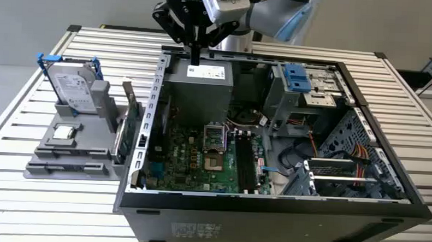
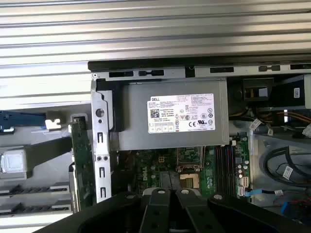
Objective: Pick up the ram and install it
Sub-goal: 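Reach for the ram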
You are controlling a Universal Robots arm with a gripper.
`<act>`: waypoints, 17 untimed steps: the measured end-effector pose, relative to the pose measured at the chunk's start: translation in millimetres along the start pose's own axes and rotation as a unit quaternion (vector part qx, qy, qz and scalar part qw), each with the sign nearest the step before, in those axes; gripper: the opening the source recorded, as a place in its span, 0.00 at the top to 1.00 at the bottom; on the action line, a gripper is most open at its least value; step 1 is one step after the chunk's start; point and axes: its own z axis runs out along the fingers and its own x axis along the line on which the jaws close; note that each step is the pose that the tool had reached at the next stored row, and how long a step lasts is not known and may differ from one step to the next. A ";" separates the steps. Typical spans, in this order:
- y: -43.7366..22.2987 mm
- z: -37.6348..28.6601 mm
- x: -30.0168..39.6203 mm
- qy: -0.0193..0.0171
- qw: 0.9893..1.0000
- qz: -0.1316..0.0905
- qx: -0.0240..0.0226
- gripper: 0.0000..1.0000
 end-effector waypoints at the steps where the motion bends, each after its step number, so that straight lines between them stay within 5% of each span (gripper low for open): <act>1: 0.0 0.0 0.0 0.000 1.000 0.000 0.000 1.00; 17: -0.4 -0.1 4.7 0.000 1.000 0.000 0.000 1.00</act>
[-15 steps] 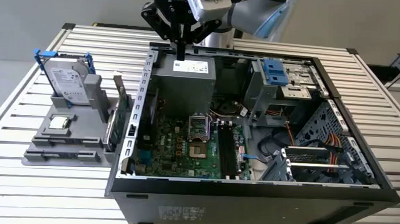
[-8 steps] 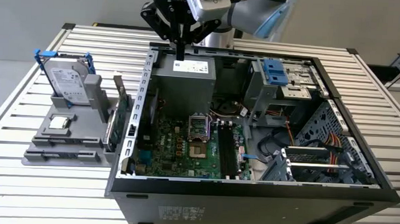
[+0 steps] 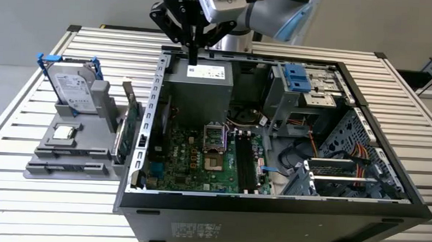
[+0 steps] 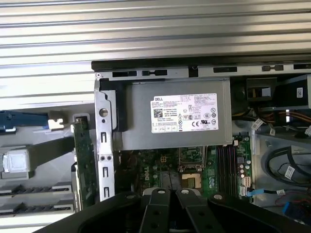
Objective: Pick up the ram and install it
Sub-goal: 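Reach for the ram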
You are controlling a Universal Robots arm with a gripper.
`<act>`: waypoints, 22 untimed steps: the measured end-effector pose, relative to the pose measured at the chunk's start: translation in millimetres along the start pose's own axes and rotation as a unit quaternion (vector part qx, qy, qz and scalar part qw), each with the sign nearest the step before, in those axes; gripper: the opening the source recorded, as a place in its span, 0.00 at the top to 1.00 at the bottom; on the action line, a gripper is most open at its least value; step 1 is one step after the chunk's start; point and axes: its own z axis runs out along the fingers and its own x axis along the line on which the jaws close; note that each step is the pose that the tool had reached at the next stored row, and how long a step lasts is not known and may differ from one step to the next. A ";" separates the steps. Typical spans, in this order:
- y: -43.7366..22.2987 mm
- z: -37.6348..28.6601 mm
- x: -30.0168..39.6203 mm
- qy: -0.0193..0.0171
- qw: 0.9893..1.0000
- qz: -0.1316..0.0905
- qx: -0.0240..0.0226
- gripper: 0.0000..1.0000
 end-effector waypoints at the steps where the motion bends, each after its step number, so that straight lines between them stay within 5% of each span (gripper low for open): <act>1: 0.0 0.0 0.6 0.000 1.000 0.000 0.000 1.00; 22: -0.8 -0.2 11.7 0.000 1.000 0.000 0.000 1.00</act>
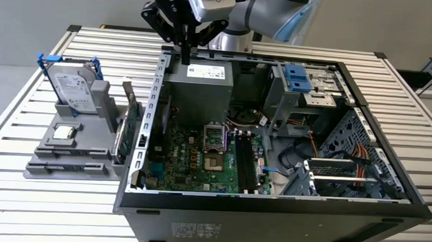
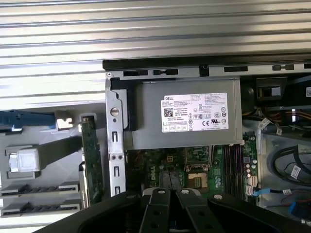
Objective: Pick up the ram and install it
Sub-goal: 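Reach for the ram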
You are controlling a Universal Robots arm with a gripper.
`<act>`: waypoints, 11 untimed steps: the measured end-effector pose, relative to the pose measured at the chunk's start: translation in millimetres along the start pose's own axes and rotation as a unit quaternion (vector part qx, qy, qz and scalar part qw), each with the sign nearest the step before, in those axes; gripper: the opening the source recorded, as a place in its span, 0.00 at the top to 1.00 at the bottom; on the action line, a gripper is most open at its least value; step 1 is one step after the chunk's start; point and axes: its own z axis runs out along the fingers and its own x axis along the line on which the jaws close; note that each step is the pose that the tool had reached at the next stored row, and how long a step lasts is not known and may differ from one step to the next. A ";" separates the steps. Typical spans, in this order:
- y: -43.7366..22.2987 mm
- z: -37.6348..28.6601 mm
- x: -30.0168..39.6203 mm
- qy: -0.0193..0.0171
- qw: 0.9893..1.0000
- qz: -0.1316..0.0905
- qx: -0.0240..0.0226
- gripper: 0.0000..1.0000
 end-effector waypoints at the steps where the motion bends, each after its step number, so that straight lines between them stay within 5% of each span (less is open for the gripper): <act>1: 0.0 0.0 0.4 0.000 1.000 0.000 0.000 1.00; 11: -0.2 0.0 3.6 0.000 1.000 0.000 0.000 1.00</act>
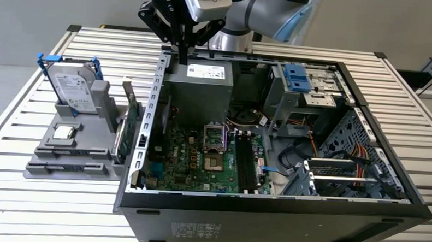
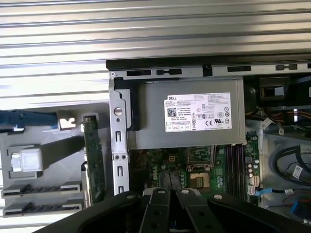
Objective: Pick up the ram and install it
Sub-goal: 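Reach for the ram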
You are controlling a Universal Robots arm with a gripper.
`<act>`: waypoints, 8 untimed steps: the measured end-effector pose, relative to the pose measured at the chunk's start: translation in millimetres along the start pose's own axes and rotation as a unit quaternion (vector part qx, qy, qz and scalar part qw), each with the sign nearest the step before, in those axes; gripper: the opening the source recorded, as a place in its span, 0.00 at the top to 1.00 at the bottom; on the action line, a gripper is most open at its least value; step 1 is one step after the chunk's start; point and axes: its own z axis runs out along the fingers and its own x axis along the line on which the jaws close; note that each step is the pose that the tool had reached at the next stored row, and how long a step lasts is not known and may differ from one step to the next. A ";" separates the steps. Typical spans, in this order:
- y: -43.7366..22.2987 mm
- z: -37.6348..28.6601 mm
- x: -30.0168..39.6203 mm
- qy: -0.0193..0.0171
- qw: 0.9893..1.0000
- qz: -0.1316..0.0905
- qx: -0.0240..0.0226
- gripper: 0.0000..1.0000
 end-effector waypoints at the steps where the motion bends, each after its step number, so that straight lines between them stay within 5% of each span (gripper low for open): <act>1: 0.0 0.0 0.4 0.000 1.000 0.000 0.000 1.00; 8: -0.3 0.0 4.5 0.000 1.000 -0.001 0.000 1.00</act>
